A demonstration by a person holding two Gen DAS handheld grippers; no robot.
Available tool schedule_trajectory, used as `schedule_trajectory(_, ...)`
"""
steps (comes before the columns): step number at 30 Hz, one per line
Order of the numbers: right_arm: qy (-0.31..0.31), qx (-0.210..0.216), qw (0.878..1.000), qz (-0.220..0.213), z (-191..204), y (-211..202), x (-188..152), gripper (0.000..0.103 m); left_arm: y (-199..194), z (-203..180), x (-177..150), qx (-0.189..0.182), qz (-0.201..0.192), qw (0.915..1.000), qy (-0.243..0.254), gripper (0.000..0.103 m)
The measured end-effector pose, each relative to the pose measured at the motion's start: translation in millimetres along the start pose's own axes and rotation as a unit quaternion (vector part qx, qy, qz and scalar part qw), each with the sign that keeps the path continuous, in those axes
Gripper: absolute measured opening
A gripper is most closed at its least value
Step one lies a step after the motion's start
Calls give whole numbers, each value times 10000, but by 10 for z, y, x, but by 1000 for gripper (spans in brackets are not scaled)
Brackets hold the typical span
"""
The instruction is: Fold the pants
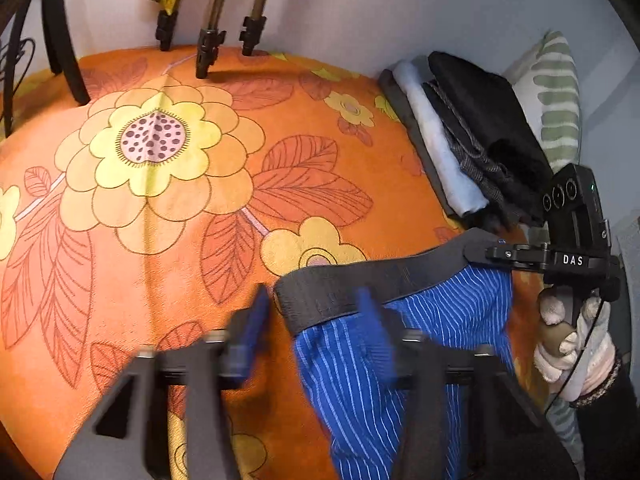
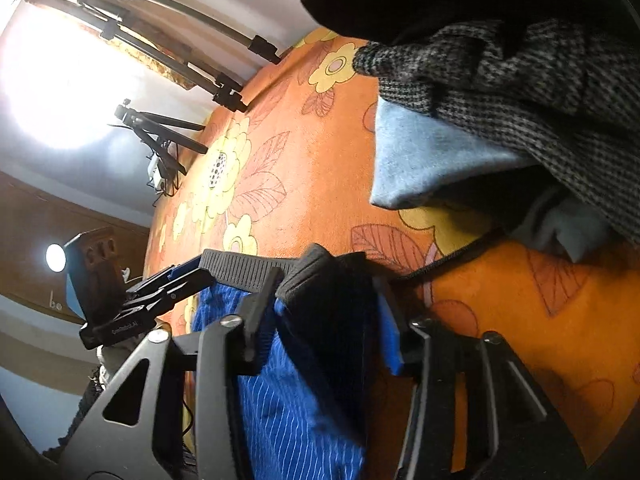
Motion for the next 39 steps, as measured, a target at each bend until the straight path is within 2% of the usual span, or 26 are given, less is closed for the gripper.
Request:
schedule_trajectory(3,-124,-180,9998,-36,21,25,-6,29,-40,-125,-10,197,-200,9985,463,8)
schedule_trajectory(7,-249,-232,9994,-103,67,-23,-19,17,-152,-206,8,220,-433,9970,611,6)
schedule_trajectory(10,-446,-226,9986,-161,143,-78,-47,16,-257,-213,36,176,-610,9959,645,6)
schedule_trajectory(12,-714,-429,9965,-115,181,-83,-84,16,-267,-222,17,186,-570,9954,745,6)
schedule_trajectory(14,-785,-454,9959,-68,202,-100,-109,22,-256,-198,-2,370,-531,9941,873,6)
schedule_trajectory(15,-712,-450,9964,-49,183,-120,-114,39,-236,-192,-1,429,-512,9939,880,6)
schedule_trajectory(16,-625,-446,9970,-104,151,-157,-104,51,-218,-175,-4,465,-484,9942,845,6)
schedule_trajectory(19,-285,-251,9991,-209,30,-244,-48,52,-203,-90,-23,533,-447,9949,731,6)
schedule_trajectory(22,72,41,9999,-126,-68,-250,-15,52,-195,-58,-58,563,-417,9947,750,6)
schedule_trajectory(29,-26,82,10000,50,3,-81,-1,51,-150,-93,-33,587,-433,9942,791,6)
schedule_trajectory(32,-57,21,10000,40,11,-43,4,36,-145,-106,-13,548,-471,9946,748,6)
schedule_trajectory(34,-36,177,9998,-26,52,-82,10,12,-193,-125,6,473,-552,9945,759,6)
schedule_trajectory(39,-328,196,9988,-319,196,-262,-9,11,-407,-237,12,294,-764,9926,898,5)
Point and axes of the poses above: each gripper's, at about its wrist camera, not at the fingertips, and y roughly the way its jaws point, z to its left, x to its top, the point moved 8 cm from there along y, roughly the way its jaws point, and after that the axes turned 1 degree about y, right-handed, at the moved point
